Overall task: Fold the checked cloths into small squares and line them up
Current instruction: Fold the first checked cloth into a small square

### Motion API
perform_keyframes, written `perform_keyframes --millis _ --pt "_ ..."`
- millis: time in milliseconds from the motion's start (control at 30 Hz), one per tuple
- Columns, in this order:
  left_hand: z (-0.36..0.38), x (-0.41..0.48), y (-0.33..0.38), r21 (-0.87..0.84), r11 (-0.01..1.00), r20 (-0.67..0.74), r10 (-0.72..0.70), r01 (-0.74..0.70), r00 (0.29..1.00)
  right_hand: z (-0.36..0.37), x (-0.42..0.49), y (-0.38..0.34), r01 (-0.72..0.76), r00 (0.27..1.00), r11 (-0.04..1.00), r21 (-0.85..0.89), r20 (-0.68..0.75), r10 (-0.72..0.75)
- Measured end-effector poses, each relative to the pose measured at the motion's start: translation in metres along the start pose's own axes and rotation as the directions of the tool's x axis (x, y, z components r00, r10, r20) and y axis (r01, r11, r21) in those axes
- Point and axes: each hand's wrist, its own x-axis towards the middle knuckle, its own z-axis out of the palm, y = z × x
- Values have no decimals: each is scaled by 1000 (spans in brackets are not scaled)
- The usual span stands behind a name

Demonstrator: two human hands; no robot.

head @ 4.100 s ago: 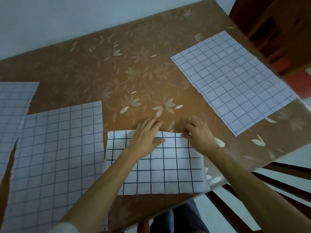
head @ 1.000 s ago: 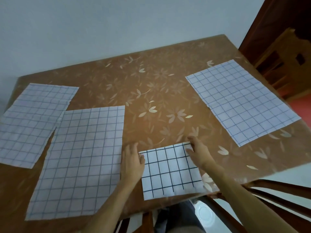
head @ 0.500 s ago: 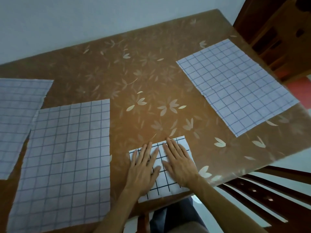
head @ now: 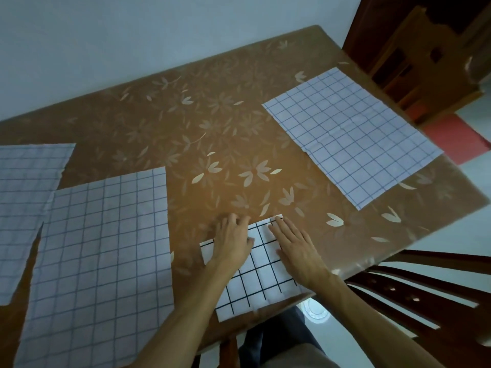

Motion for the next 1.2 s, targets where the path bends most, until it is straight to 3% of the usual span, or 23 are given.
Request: perform_keyframes --millis 133,267,333,400,467,533,633,800,867,933,1067,1200 --pt "-10 20 6 110 990 143 -98 83 985 -8 -23 5 -90 996 993 78 7 90" --pt "-18 11 5 133 990 126 -65 48 990 -12 -42 19 -152 985 980 128 -66 162" --pt "-25 2 -1 45 998 91 -58 54 994 -14 -48 23 -164 975 970 179 -122 188" --pt "-29 -2 -11 -209 966 172 -115 150 978 -16 -53 25 -183 962 952 245 -155 225" --pt "-33 -6 -24 -515 816 314 -107 263 943 -19 -55 25 -217 947 909 356 -149 284" --pt "-35 -12 -34 -659 675 362 -102 332 926 -23 -56 23 -239 938 843 482 -111 329" --pt "-36 -25 -43 -788 455 407 -120 414 906 -25 -56 18 -298 918 693 656 -3 397" --pt "-35 -43 -51 -828 -99 560 -97 552 823 -30 -49 0 -355 894 381 854 191 405" --pt "-33 -50 -51 -809 -188 571 -29 557 820 -30 -44 -9 -385 897 285 878 283 340" --pt "-31 -55 -50 -784 -266 582 1 561 813 -26 -39 -16 -410 894 266 873 327 306" --pt "-29 -60 -51 -758 -386 573 -7 526 820 -17 -31 -29 -364 909 314 877 262 323" --pt "-27 -61 -57 -742 -472 554 -33 476 832 -20 -23 -36 -324 930 236 916 262 258"
